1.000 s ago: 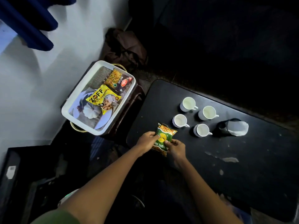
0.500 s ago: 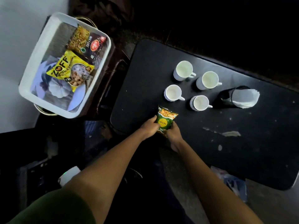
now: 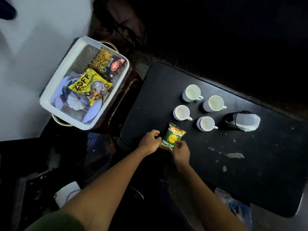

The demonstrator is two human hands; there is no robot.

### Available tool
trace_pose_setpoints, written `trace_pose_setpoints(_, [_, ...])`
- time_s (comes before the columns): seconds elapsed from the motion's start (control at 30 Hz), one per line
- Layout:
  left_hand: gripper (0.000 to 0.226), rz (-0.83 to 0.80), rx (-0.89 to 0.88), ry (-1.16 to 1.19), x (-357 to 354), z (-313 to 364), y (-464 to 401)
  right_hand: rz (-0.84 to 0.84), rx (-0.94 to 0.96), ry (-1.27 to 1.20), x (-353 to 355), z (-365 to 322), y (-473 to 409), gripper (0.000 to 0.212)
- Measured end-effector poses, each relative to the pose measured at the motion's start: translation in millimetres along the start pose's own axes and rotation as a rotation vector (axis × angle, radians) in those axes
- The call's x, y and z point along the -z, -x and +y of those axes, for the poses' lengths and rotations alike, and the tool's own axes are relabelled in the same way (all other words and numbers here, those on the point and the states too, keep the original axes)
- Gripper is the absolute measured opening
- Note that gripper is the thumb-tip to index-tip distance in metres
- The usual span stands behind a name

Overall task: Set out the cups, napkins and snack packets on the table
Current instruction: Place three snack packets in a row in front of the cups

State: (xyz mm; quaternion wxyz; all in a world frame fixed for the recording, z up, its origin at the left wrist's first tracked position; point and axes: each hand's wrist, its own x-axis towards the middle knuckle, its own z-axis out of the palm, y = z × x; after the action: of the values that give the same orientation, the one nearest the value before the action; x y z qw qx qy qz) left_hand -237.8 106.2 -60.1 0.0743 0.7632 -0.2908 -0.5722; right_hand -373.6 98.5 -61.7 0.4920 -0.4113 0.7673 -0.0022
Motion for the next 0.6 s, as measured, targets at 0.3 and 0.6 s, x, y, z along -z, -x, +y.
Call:
trace_pose_setpoints(0.3, [0.025, 0.196, 0.011, 0.195, 78.3, -40.0, 20.6, -0.111, 0.199, 0.087, -50.3, -79.2, 36.6, 0.026])
trace_pose_setpoints(0.6, [0.032, 0.318, 0.051, 0.393, 179.7, -86.3, 19.5, -0.14, 0.346, 0.117, -129.1, -179.8, 52.8, 0.019])
